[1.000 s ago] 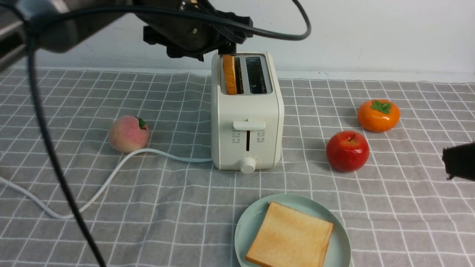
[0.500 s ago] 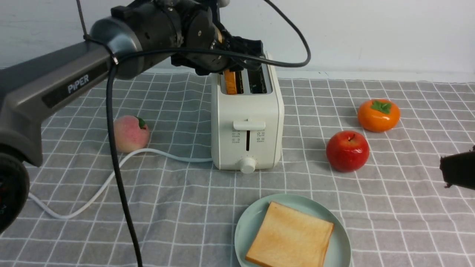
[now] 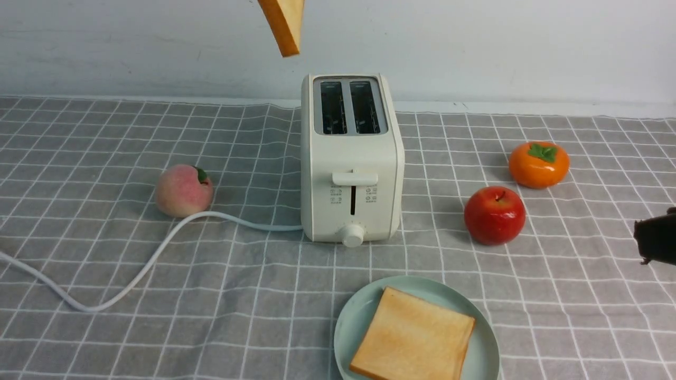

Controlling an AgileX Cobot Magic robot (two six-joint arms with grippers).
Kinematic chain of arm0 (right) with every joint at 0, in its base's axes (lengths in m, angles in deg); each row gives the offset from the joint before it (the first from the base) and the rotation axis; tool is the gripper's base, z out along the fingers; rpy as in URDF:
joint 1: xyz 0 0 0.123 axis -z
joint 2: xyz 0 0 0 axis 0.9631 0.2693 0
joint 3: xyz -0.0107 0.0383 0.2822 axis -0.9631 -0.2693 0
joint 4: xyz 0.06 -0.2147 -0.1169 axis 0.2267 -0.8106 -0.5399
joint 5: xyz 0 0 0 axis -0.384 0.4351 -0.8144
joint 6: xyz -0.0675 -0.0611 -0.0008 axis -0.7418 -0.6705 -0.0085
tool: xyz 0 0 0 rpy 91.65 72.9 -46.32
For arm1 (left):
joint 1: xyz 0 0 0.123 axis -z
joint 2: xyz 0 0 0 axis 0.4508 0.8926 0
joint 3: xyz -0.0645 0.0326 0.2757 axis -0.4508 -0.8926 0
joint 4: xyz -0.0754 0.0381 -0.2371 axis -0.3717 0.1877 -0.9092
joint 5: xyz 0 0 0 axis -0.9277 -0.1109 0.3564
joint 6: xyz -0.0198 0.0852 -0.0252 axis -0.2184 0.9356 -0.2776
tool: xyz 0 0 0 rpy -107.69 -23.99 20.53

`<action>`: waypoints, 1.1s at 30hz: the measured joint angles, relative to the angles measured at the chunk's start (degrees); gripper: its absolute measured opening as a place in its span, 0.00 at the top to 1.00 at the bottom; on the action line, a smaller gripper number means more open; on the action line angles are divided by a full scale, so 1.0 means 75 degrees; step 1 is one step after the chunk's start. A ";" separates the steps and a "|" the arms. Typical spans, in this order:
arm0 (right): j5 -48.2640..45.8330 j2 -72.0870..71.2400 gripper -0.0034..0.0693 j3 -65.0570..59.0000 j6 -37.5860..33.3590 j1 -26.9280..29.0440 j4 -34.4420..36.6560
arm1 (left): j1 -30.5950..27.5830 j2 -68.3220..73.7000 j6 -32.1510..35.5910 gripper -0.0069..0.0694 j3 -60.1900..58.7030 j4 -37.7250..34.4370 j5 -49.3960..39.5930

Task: Take toasted bread from bread machine on grey coffee table place on plate.
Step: 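Place the slice of bread on the plate with the left gripper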

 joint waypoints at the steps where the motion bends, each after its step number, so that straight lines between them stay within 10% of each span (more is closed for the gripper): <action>1: -0.0017 0.0000 0.56 0.0000 0.0000 0.0000 0.0000 | 0.0000 -0.0324 0.0463 0.83 -0.0224 -0.0355 -0.0046; 10: -0.0326 0.0000 0.59 0.0000 -0.0787 -0.0522 0.0013 | 0.0000 -0.1535 0.4536 0.83 -0.3545 -0.5464 0.0257; 20: -0.0368 0.0000 0.59 0.0000 -0.1349 -0.0974 0.0142 | 0.0000 -0.0479 0.8555 0.83 -0.7808 -1.3182 0.2702; 33: -0.0368 0.0000 0.59 0.0000 -0.1349 -0.0974 0.0142 | 0.0000 0.0612 0.9143 0.83 -0.8501 -1.4006 0.2073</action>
